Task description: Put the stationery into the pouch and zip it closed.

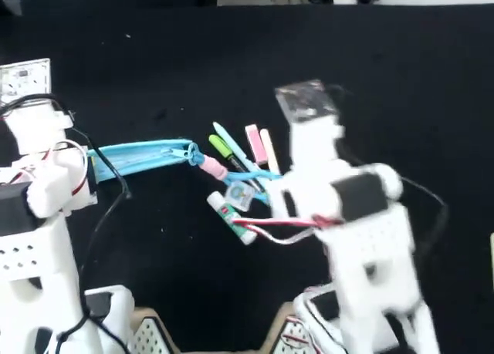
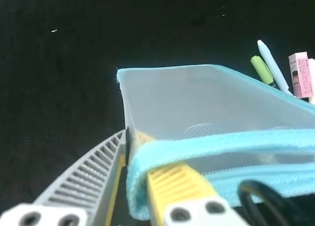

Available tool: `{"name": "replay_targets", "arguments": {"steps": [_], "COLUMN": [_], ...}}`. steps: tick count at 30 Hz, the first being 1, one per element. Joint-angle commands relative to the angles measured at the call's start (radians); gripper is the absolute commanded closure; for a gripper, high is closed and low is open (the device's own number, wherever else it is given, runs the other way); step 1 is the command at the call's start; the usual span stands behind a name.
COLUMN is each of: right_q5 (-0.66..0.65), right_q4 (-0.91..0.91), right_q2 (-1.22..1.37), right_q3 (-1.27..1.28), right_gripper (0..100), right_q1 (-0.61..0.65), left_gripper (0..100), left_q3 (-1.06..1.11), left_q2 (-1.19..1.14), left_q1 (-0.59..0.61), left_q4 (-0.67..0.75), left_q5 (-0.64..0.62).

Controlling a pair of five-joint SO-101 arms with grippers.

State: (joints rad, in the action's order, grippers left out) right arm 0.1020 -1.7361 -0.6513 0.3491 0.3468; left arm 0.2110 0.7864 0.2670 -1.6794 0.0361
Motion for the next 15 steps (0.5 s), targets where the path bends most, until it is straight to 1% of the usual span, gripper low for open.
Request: {"name": "replay_targets", "arguments": {"steps": [1,3,6,11,13,15], "right_q5": [-0.017,-0.043,-0.048,-0.034,0.04,0.166], "right_q4": [-0.025,-0.025,-0.025,-0.025,-0.02,-0.008], "right_q2": [0.085,0.067,0.012,-0.102,-0.136,-0.16], "right_q3": [-0.085,-0.117,-0.145,-0.128,-0.125,-0.119], "right_gripper": [71.9,71.9,71.9,71.9,71.9,72.1], "right_q1": [0.018,0.018,0.029,0.115,0.144,0.16], "left_gripper": [97,97,97,97,97,97], "left_q3": [0.002,0.002,0.002,0.002,0.007,0.015], "left_q2": [0.002,0.003,0.003,0.003,0.003,0.003], "left_q1": [-0.002,-0.002,-0.002,-0.021,-0.053,-0.079], "left_q4": [0.006,0.006,0.006,0.006,0.005,0.0], "left_q5": [-0.008,-0.008,-0.008,-0.008,-0.008,-0.008]}}
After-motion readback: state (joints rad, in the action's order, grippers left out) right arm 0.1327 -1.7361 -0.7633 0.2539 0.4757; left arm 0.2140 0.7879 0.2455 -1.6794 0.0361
